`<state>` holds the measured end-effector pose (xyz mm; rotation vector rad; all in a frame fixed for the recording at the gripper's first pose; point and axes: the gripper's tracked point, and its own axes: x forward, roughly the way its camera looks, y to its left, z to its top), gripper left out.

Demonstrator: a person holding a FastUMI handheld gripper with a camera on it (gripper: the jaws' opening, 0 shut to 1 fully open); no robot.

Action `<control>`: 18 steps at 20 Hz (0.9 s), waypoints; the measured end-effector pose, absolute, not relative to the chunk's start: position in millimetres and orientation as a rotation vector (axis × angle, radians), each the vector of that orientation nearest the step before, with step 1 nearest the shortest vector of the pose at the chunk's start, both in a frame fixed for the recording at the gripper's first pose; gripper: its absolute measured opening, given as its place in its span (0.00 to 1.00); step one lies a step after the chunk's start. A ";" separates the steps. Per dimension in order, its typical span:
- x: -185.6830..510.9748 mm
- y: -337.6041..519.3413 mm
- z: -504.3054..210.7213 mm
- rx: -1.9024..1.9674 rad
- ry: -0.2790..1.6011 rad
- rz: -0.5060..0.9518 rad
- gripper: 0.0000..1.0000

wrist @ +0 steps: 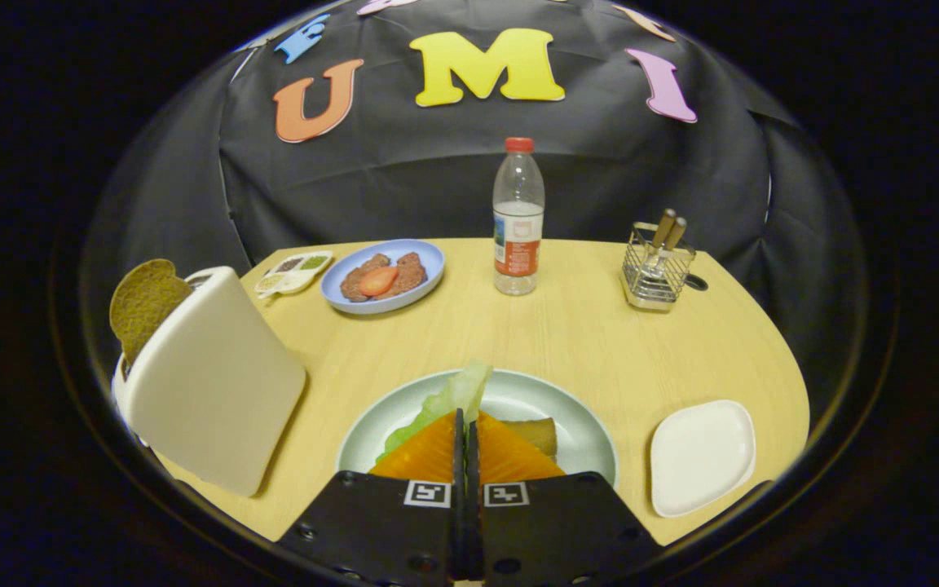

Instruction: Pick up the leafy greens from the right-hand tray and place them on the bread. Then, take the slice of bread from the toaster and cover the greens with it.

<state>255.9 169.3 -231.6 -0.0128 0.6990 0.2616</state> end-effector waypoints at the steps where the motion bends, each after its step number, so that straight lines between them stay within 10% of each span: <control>1: 260.1 164.0 -236.0 -0.008 0.697 0.255 0.00; 8: 267.7 145.4 -250.5 -0.007 0.698 0.216 0.03; 12: 264.6 139.1 -237.5 0.016 0.640 0.188 0.27; 14: 262.9 131.0 -223.9 0.022 0.583 0.142 0.63; 18: 245.0 127.4 -191.3 0.020 0.494 0.081 0.74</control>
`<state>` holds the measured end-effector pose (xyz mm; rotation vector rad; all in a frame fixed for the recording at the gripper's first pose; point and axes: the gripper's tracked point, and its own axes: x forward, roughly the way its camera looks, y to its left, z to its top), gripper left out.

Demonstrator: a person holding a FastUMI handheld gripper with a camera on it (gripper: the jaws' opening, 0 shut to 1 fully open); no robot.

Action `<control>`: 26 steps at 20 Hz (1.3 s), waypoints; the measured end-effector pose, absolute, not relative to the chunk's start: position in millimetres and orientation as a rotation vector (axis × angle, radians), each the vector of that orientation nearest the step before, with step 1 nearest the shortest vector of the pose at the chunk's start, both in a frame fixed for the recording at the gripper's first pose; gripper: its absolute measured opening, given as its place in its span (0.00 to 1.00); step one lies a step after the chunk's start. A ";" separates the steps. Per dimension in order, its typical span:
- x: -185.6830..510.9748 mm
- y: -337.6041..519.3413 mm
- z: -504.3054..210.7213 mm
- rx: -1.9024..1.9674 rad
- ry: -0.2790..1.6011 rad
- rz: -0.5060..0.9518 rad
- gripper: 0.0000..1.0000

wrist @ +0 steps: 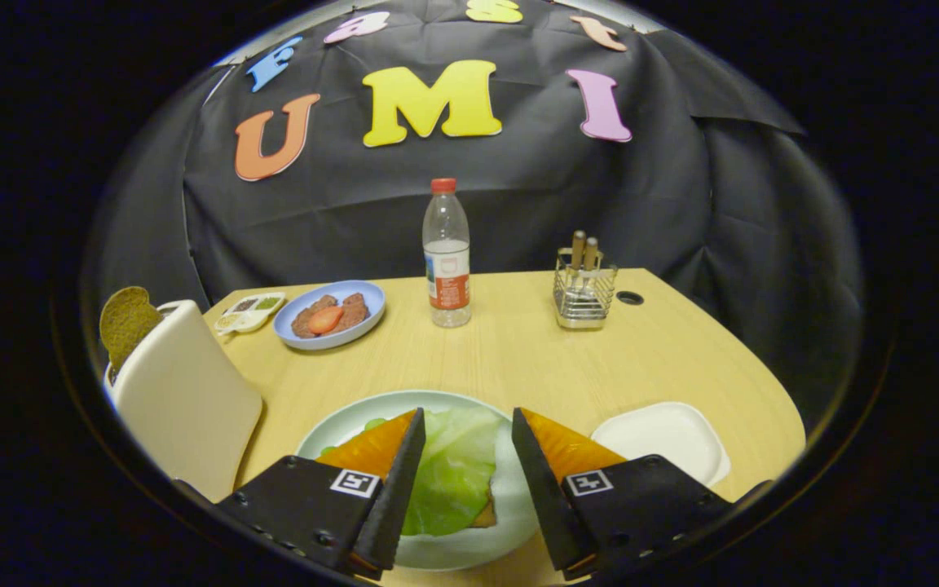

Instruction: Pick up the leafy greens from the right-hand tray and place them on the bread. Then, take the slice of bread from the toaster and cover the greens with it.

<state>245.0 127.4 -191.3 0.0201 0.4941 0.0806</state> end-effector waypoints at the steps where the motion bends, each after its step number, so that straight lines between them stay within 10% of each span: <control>1: 237.9 128.4 -182.0 0.013 0.473 0.065 0.78; 6: 199.0 160.7 -133.1 -0.020 0.391 0.090 0.95; 26: 152.1 379.9 -65.2 -0.031 0.331 0.317 0.94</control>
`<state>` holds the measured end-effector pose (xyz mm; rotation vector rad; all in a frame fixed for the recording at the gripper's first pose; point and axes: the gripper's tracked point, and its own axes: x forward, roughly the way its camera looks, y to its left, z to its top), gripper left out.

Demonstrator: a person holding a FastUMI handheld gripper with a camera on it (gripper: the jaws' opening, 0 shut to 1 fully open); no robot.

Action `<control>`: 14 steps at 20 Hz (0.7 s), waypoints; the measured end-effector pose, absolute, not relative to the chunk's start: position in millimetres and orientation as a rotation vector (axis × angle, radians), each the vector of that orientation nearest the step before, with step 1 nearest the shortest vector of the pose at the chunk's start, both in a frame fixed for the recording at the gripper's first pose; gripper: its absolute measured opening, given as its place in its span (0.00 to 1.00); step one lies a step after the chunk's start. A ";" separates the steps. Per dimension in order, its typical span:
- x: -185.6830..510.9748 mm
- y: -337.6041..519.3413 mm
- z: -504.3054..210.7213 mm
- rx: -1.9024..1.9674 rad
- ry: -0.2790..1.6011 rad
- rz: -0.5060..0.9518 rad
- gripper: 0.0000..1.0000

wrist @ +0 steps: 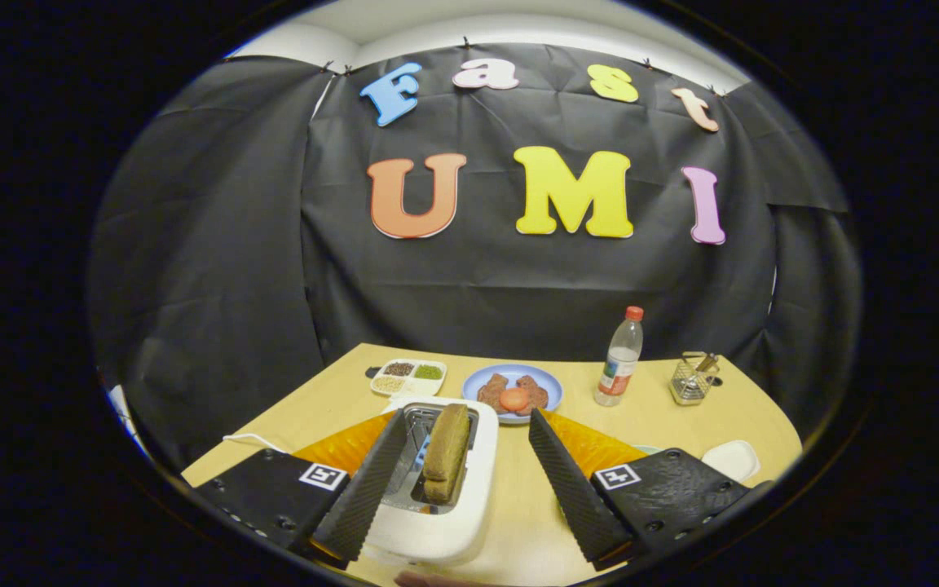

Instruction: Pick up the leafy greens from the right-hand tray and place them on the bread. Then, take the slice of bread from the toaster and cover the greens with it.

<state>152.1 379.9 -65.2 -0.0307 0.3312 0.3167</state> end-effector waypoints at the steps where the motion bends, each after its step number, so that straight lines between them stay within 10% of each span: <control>1: 157.3 385.5 -70.2 -0.036 0.347 0.315 0.94; 8: 177.2 408.0 -105.6 -0.004 0.501 0.303 0.71; 14: 180.1 405.9 -114.1 0.066 0.581 0.305 0.19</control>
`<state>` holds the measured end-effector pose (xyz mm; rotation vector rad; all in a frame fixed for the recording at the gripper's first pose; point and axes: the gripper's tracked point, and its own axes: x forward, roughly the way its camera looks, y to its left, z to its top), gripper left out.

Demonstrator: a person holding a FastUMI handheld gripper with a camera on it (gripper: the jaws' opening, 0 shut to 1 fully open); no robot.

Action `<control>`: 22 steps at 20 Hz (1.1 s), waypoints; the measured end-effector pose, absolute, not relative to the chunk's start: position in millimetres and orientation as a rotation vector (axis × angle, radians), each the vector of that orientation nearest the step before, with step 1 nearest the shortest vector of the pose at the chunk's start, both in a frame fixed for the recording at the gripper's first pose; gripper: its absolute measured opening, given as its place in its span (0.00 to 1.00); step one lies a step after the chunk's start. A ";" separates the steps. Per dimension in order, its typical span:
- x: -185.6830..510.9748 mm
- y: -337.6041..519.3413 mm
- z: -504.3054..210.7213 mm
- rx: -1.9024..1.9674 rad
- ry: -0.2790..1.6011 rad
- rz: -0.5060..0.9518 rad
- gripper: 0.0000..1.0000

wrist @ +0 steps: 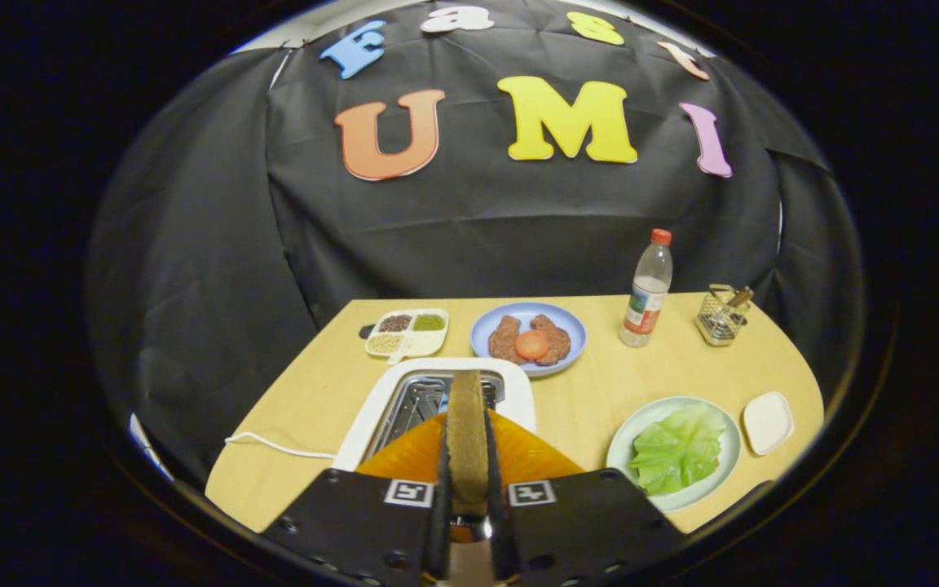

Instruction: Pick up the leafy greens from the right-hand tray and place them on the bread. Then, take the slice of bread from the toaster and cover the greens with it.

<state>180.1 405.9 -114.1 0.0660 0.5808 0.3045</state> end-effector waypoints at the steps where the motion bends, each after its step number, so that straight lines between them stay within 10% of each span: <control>1: 176.8 407.3 -110.1 0.068 0.584 0.319 0.18; 22: 168.6 305.6 -5.5 0.141 0.399 0.268 0.13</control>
